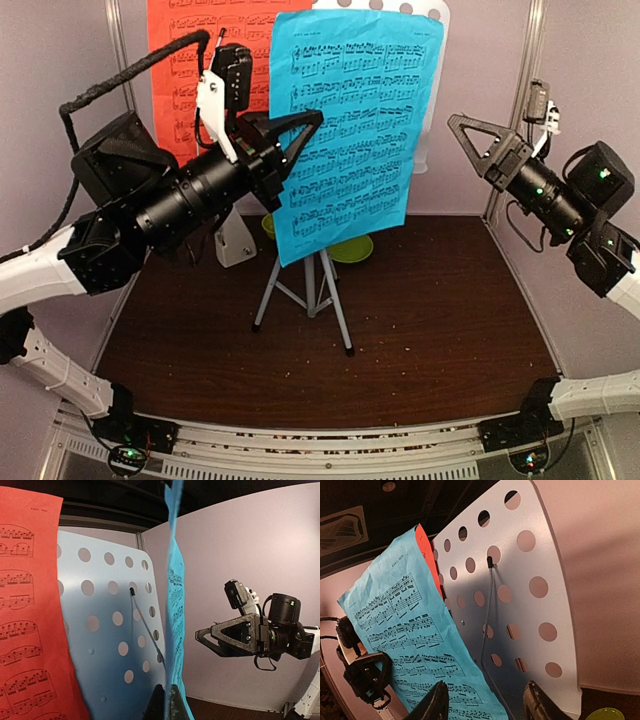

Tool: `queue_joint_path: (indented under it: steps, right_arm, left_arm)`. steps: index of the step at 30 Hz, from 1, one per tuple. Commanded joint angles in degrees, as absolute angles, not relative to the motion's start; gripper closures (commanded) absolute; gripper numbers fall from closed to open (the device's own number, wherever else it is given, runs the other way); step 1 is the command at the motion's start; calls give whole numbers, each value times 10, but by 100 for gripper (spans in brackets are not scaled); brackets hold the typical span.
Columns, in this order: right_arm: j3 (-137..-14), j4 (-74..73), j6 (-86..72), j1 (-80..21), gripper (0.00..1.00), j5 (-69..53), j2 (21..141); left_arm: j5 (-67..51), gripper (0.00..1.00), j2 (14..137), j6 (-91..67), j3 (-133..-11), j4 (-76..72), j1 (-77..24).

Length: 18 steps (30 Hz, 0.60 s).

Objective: Set up the instrument practice props

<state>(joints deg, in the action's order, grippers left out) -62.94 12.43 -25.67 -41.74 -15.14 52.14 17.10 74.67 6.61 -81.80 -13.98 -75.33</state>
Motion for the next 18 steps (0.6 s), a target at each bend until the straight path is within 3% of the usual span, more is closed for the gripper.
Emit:
queue_joint_path:
  steps: [1,18]
  right_arm:
    - [-706,65,-219,-417,47,-126,572]
    - [-849,20,-223,-422,43,-111,685]
  left_arm:
    - [201,100,742,101,-849,-90,-722]
    - [191,100,712,153,-917,-84,-671]
